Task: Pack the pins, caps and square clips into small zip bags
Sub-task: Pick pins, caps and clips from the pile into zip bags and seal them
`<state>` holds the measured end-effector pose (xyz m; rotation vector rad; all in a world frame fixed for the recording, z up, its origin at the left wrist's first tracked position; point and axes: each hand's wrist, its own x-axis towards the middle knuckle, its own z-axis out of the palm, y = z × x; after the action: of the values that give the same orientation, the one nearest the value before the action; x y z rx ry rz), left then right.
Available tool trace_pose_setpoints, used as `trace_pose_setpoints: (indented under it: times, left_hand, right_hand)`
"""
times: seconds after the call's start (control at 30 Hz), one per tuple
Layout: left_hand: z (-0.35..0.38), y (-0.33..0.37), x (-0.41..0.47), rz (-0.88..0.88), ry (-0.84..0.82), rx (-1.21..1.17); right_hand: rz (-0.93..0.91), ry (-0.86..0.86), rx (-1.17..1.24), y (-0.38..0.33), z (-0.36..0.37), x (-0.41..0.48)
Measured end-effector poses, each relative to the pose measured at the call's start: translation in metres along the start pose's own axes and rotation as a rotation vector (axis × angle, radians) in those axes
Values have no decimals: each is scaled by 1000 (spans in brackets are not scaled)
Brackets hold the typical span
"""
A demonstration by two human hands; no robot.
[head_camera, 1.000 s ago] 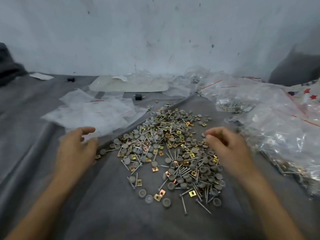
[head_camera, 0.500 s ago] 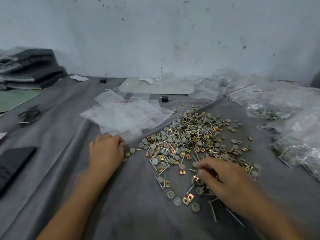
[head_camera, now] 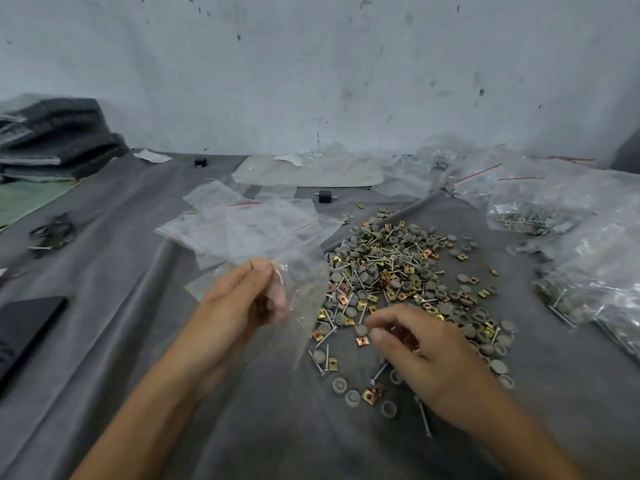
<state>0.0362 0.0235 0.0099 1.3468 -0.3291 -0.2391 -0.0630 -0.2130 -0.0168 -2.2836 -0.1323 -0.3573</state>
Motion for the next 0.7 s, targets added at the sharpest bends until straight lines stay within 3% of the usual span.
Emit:
trace_pose_setpoints:
  times: [0.1, 0.17, 0.3, 0.53, 0.7]
  left_hand:
    - [9, 1, -3, -158, -68, -256]
    - [13, 1, -3, -236, -111, -347]
    - [16, 6, -4, -297, -33, -310]
    - [14, -2, -2, -340, 79, -425]
    - [17, -1, 0, -337, 28, -428]
  right_hand:
    - [119, -2, 211, -3, 6, 3]
    - [206, -98, 349, -5, 10, 4]
    - [258, -284, 548, -13, 13, 4]
    - [282, -314, 905, -26, 9, -1]
    - [379, -256, 1225, -29, 16, 3]
